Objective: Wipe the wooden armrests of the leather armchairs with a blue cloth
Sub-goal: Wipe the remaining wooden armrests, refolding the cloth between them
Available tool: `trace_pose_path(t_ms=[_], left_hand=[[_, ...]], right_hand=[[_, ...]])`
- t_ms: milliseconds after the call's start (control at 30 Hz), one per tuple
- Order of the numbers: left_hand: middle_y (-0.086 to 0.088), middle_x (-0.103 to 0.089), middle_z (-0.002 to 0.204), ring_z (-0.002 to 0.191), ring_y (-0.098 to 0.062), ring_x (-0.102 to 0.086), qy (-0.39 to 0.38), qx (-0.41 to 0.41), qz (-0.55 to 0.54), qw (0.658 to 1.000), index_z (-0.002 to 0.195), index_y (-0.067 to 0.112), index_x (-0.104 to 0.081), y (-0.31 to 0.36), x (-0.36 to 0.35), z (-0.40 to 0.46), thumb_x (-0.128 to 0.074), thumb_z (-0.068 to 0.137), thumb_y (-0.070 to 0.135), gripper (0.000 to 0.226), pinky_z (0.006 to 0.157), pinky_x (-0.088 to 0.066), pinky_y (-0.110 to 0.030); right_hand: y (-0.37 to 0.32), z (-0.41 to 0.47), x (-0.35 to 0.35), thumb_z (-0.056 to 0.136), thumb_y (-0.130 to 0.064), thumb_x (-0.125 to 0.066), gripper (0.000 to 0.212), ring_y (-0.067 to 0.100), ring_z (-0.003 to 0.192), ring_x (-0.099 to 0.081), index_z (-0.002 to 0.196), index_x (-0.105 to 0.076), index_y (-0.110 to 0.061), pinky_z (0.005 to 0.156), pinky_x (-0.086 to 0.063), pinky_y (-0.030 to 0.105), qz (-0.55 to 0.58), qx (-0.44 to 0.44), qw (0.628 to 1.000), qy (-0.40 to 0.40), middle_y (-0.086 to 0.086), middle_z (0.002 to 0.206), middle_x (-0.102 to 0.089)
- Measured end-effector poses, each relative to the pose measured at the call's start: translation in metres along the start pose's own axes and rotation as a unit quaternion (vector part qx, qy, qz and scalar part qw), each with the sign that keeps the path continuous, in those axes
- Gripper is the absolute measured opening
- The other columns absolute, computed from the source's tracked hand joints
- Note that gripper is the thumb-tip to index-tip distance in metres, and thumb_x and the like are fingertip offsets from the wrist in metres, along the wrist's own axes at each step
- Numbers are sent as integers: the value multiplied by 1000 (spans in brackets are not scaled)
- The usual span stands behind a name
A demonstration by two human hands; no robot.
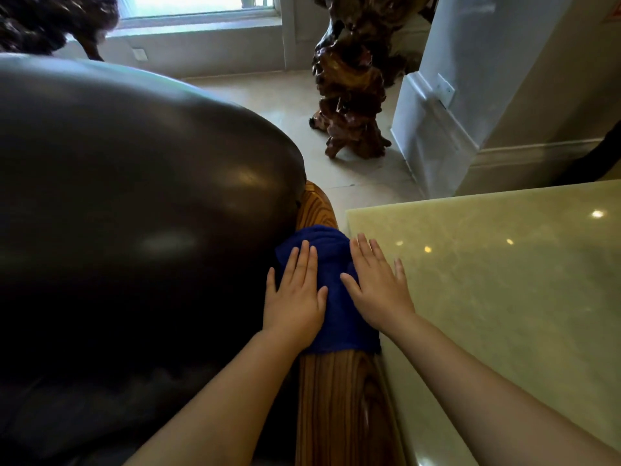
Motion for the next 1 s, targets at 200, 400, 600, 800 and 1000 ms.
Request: trace_pose_path(t_ms=[200,400,600,800,1000], left_hand=[[6,5,156,138,-2,12,-26,-104,-2,994,144,23,4,5,-7,-25,-20,99,29,52,115,-1,-29],[-3,-6,157,143,-15,-4,-21,-11,-45,999,146,14,-4,-5,6,4,-27,98,32,56,116,-16,-35],[-2,-29,150,138,-17,-24,18,-4,-21,1000,143,15,-22,-2,17,12,-42,94,28,54,112,-27,-36],[1,-40,146,135,-11,-32,60,-35,-46,997,136,18,-41,2,19,-11,-46,93,19,43,110,-24,-22],[9,-58,125,116,-7,-50,82,-29,-25,996,119,29,-59,5,23,-39,-43,93,30,30,98,-34,-20]], right_hand=[[-1,-15,6,92,-25,-51,62,8,142,-12,145,-19,-19,111,-10,19,144,78,985,-51,-4,155,-17],[-1,2,-8,94,-32,-45,61,11,143,-3,146,-15,-20,112,-7,24,160,33,982,-94,-3,157,-5],[5,9,-2,88,-32,-57,56,14,135,-33,139,-37,-18,107,-24,23,184,9,983,-12,-1,149,-35],[2,-5,11,84,-37,-61,40,17,113,-58,120,-60,-20,94,-44,30,109,-13,993,51,-2,124,-63],[-11,-37,20,88,-40,-51,29,18,93,-64,109,-65,-24,78,-51,32,0,67,995,75,-2,103,-71]])
Point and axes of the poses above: each hand's wrist, its own z-axis towards the middle knuckle, its own x-axis out of the back of the hand, y = z × x, the point moved 7 cm from there along z, towards the middle knuckle
